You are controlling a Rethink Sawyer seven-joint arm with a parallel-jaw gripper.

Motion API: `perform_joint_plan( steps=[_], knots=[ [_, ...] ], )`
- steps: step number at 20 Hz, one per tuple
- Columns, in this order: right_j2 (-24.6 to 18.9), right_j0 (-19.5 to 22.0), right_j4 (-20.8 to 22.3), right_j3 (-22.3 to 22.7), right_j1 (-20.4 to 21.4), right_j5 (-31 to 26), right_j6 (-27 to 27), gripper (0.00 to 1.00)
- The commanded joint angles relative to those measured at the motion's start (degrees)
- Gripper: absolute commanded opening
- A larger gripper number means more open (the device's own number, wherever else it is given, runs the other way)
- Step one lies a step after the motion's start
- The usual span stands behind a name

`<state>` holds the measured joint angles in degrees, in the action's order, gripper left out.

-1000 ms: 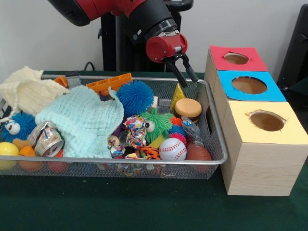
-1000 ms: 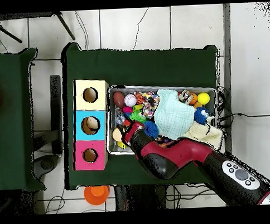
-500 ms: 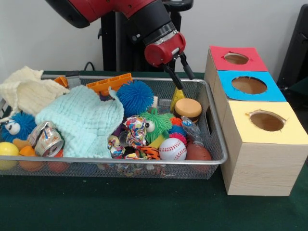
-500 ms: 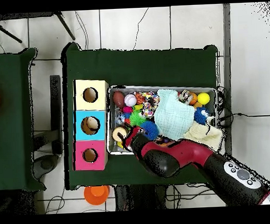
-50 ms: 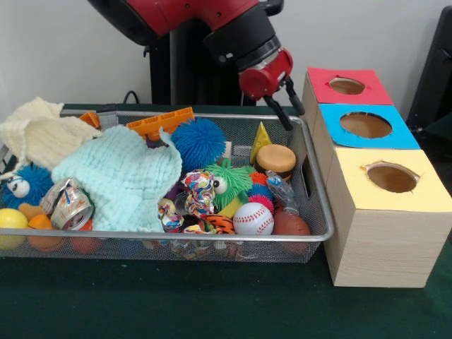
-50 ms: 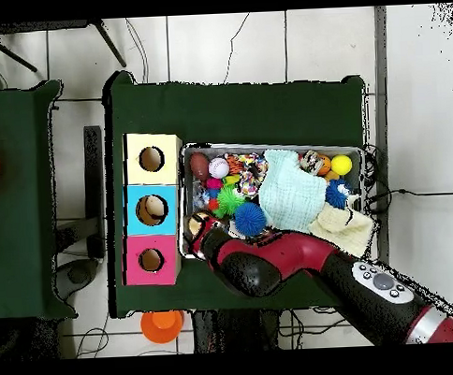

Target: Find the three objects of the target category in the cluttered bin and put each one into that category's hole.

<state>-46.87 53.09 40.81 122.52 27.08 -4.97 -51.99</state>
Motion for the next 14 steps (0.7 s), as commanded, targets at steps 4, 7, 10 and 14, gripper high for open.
perform_joint_plan(
  steps=[4,7,10,14],
  knots=[
    [7.64,-7.78,-3.1,-10.32,3.71,-2.21,-11.27,1.0],
    [9.63,-10.21,-3.51,-12.68,4.02,-3.72,-10.54,1.0],
    [11.32,-11.94,-3.98,-14.15,4.76,-5.45,-9.75,1.0],
    [13.44,-13.88,-4.13,-15.67,5.71,-7.13,-8.76,1.0]
  ],
)
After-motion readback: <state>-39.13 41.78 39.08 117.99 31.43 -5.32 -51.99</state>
